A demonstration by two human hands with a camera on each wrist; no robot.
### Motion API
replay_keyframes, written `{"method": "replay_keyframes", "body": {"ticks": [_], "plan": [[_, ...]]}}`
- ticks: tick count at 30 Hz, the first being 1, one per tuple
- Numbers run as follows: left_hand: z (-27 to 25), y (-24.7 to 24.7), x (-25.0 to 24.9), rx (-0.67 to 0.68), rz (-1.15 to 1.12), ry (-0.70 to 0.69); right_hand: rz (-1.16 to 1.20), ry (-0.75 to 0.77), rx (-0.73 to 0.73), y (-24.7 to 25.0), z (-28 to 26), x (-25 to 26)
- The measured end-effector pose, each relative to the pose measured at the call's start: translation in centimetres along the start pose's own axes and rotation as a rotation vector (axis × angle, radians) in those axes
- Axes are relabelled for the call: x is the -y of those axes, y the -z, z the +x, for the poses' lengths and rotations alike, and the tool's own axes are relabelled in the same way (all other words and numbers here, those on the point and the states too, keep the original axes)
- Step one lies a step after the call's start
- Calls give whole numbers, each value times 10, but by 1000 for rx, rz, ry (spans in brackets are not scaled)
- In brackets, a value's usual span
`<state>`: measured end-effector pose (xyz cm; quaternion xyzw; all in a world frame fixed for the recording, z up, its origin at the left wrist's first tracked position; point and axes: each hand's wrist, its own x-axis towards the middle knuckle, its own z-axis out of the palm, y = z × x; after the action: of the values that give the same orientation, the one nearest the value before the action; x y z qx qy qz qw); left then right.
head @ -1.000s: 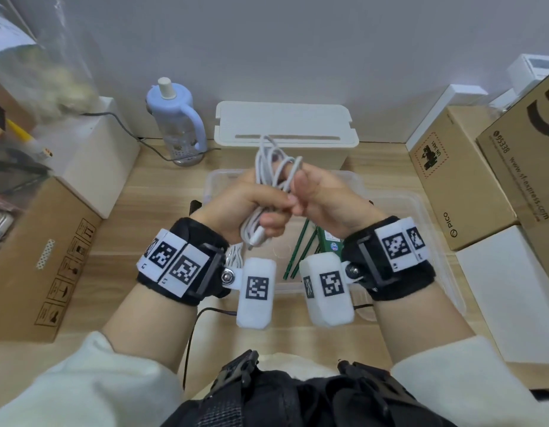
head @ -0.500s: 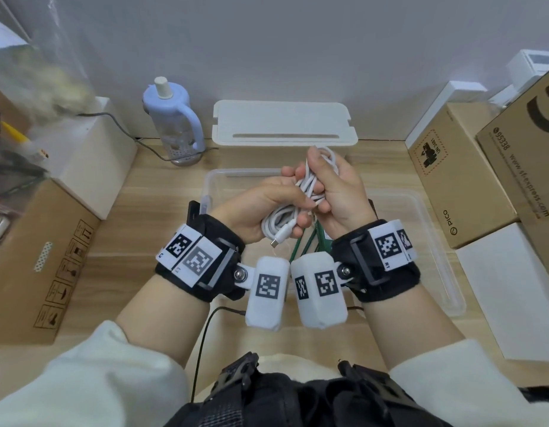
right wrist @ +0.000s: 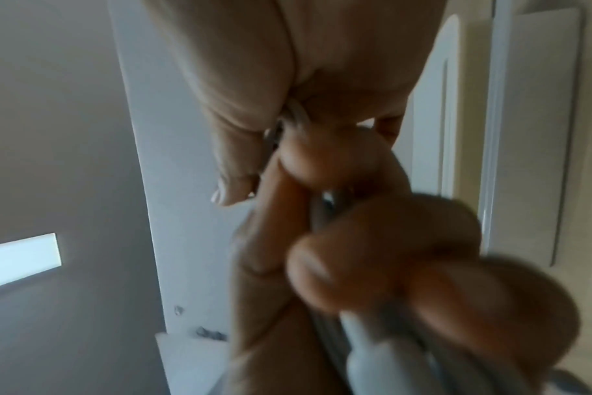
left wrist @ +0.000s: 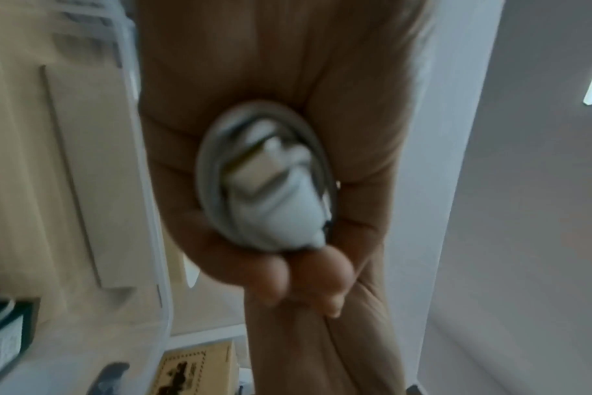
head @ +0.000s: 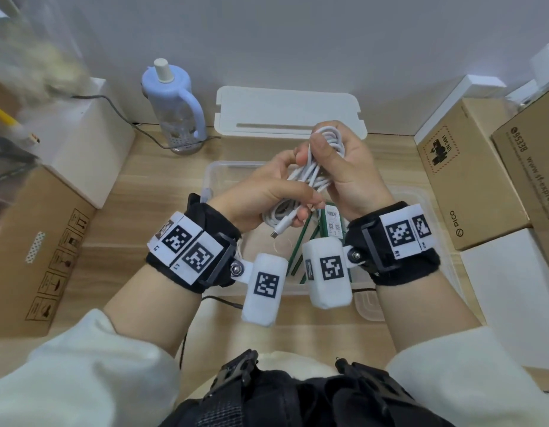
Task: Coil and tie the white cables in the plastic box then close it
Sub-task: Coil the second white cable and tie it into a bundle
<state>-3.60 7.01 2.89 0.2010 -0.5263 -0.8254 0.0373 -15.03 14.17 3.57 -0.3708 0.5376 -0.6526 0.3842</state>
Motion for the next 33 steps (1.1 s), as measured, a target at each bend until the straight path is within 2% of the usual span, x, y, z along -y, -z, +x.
{"method": "replay_keyframes", "body": {"ticks": [2,4,7,9,11,14,16,20,25,27,29,31,33], "plan": [[0,3,-4,11,149,28,-59,-10,63,1,5,-4],[0,8,-4,-12,207,61,-123,-90,122,5,11,-12],[0,24,-1,-96,86,107,-301,-399,51,26,23,-31],[0,35,3,-163,1,96,-510,-648,6,43,27,-47],[1,42,8,-216,-77,85,-688,-867,35,53,30,-62],[3,46,14,-264,-165,78,-758,-978,93,52,34,-77],[3,49,16,-263,-212,77,-857,-989,88,47,37,-85],[-3,56,14,-258,-335,51,-1238,-916,220,42,39,-93],[-11,59,12,-269,-404,23,-1281,-918,238,41,39,-100],[-11,57,14,-276,-407,28,-1219,-859,157,40,39,-99],[-12,54,16,-284,-400,38,-1061,-746,9,42,36,-89],[-13,51,20,-285,-402,43,-830,-556,-83,42,27,-71],[-15,48,23,-283,-423,45,-586,-365,-101,37,16,-49]]}}
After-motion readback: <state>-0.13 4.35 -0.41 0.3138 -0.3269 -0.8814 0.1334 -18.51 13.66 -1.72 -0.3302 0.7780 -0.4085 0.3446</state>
